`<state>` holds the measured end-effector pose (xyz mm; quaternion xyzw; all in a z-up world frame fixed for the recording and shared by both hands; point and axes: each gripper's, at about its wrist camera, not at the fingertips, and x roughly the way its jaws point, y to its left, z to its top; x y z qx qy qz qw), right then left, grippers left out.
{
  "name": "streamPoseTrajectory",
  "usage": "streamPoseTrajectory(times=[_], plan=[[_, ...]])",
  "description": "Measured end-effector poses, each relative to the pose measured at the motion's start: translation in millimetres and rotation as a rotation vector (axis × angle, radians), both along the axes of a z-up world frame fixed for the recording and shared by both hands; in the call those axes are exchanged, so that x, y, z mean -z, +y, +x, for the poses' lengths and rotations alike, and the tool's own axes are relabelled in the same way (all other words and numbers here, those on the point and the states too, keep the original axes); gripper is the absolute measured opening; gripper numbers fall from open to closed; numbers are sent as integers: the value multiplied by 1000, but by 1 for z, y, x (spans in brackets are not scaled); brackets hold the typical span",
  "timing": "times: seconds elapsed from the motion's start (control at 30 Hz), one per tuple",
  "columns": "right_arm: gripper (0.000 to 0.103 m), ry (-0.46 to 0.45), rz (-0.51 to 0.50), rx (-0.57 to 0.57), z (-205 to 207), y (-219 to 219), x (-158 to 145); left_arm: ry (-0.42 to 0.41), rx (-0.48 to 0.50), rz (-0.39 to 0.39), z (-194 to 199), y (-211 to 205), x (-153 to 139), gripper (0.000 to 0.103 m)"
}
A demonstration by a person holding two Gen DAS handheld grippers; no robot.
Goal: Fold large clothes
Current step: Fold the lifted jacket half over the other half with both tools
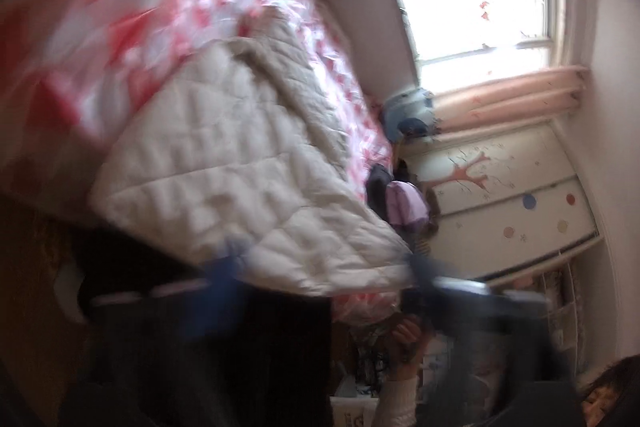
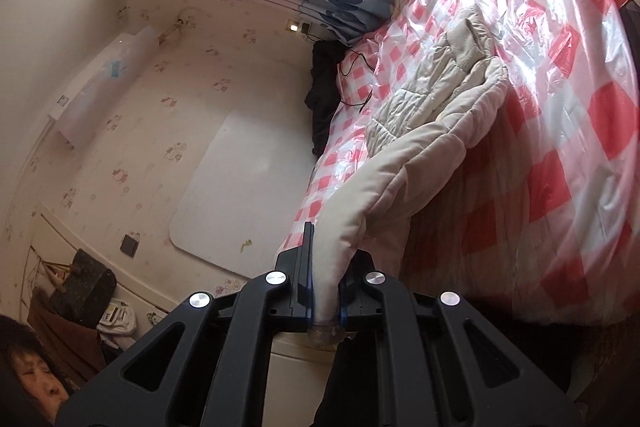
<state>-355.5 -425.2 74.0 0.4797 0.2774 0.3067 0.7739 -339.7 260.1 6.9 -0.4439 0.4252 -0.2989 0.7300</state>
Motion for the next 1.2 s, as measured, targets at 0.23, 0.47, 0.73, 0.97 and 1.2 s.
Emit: streamPoseTrajectory(times=[0.23,0.47,0.73,0.97,1.2], plan=[[9,-50,6,2,-35,4,-29,100,27,56,-8,9,67,95],[9,12,49,60,-65,-27,0,130,25,27,47,18,129,95],[9,119,89,112,-84,-44,55,41,93,-80,73,-15,109,16],[9,57,91,100,-82,-35,40,-106,136,-60,46,-20,9,9],[13,47,52,96,-106,-44,30,-126,266,93,2,-29,-28,9]])
